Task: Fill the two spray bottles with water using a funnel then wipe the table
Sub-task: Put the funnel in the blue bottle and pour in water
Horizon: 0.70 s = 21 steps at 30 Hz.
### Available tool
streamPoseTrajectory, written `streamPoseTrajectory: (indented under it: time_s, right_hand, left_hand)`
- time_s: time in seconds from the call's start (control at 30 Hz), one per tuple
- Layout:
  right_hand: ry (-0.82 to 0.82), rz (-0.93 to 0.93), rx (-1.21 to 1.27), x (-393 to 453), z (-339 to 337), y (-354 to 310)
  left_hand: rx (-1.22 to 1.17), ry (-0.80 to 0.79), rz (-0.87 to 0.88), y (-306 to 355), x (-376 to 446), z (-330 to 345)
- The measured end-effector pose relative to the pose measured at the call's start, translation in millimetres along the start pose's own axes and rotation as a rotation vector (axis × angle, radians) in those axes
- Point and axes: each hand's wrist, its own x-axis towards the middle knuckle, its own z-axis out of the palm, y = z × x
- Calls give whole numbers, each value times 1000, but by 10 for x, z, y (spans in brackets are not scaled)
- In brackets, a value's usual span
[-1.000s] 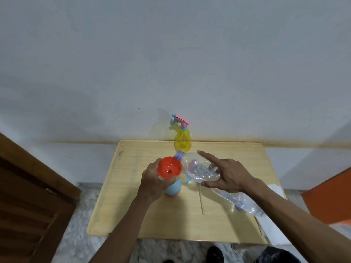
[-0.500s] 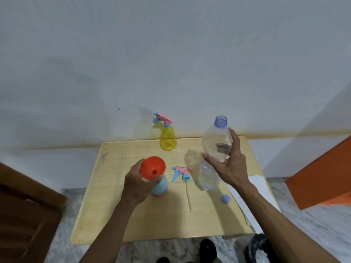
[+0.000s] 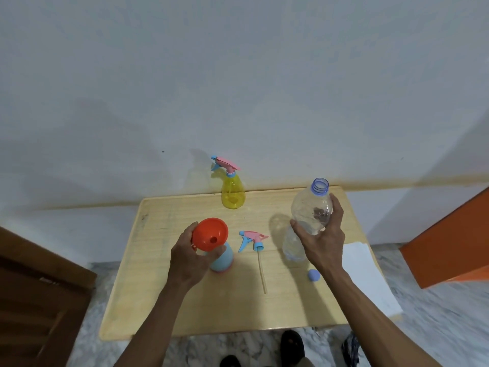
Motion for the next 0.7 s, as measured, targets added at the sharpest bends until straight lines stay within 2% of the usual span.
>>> streamPoseTrajectory:
  time_s: [0.2, 0.5, 0.7]
  right_hand:
    - [38, 36, -3, -46, 66, -18]
    - [8, 20, -1, -27, 39, 36]
    - [-8, 16, 38, -1, 8, 66]
  left_hand:
    - [-57, 15, -65, 2, -20, 23]
    - [-113, 76, -103, -8, -51, 60]
    - [-113, 186, 19, 206, -113, -20]
